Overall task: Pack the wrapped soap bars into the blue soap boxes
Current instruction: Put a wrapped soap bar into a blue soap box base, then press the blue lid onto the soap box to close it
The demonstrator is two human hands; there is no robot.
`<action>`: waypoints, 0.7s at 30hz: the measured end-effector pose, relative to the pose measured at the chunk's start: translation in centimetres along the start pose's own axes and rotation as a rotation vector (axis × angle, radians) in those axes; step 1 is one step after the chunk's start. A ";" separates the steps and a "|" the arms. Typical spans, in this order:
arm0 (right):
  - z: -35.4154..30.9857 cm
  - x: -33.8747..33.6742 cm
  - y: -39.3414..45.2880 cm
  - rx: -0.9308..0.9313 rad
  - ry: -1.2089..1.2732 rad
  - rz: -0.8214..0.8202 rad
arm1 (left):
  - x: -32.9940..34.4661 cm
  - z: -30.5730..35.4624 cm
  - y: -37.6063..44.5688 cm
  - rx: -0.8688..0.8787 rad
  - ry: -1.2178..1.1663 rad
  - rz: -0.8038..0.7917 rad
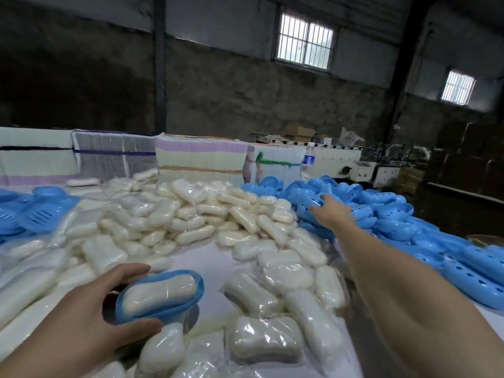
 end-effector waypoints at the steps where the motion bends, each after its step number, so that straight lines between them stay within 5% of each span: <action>1: 0.0 0.1 0.0 -0.002 0.006 0.028 | 0.1 -0.1 0.0 0.003 0.002 0.001; 10: -0.8 0.5 -2.2 -0.071 0.103 0.106 | 0.0 -0.6 0.2 -0.018 0.018 -0.005; 14: -4.2 -1.9 -5.9 -0.238 0.327 0.142 | 0.1 0.5 -0.1 0.000 -0.031 -0.007; 21: -13.7 -4.4 -19.7 -0.665 0.715 -0.326 | 0.1 1.8 -0.8 0.020 -0.059 -0.050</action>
Point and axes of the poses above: each hand's wrist, its own y-axis towards the middle knuckle, its own x-axis out of the palm, z = x × y, the point moved 4 cm from there along y, towards the middle knuckle, and after that the axes turned 4 degrees about z, right-handed, at the moved point
